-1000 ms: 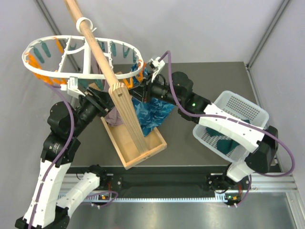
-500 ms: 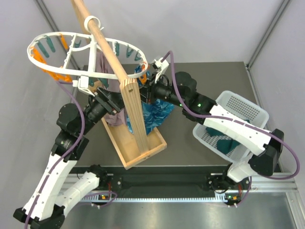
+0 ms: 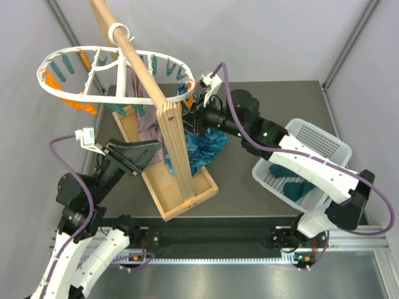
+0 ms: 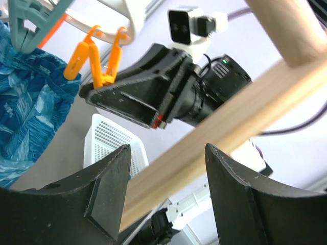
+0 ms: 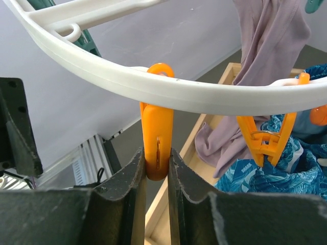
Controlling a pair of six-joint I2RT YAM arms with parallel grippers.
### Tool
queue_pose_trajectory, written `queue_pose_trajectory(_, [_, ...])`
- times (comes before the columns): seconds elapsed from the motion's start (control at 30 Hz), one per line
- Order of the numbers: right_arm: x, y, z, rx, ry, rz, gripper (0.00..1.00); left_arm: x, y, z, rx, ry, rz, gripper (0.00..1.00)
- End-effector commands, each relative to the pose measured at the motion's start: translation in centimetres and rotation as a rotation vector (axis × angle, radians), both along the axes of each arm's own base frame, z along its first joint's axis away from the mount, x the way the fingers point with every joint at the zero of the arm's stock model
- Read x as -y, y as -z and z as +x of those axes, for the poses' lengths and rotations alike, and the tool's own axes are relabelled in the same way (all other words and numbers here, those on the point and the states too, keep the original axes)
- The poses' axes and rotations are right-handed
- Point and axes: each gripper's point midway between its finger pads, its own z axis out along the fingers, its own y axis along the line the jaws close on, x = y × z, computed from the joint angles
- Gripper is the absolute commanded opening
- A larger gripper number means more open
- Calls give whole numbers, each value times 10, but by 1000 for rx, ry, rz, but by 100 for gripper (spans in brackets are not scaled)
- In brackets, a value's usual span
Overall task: Clip the socks to the hanger
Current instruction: Open the clamp at the hanger.
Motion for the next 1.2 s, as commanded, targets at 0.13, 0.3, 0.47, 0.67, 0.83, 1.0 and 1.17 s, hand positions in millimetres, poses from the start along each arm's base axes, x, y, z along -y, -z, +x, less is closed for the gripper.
queue_pose_trajectory(0.13, [17,-40,-1,54,39,49,1,-32,-31,-30,106,-117,41,70])
queue_pose_trajectory(0.3, [17,-39,-6,54,13,31,0,-53,-66,-18,141,-263,18,67])
queue_pose_trajectory(0.47, [13,-46,-14,28,-33,16,0,-12,-82,3,168,-112,135,66])
queue_pose_trajectory(0.67, [18,-48,-18,9,-31,6,0,-18,-58,43,2,-224,140,63])
queue_pose_trajectory(0.83, [17,-47,-18,22,-43,-3,0,-12,-45,56,-74,-211,94,61])
queue_pose_trajectory(1.0, [15,-39,-15,42,-44,-53,0,3,-39,68,-105,-160,79,61])
queue_pose_trajectory(1.17, [16,-36,-14,58,-49,-67,0,16,-28,79,-111,-120,88,67])
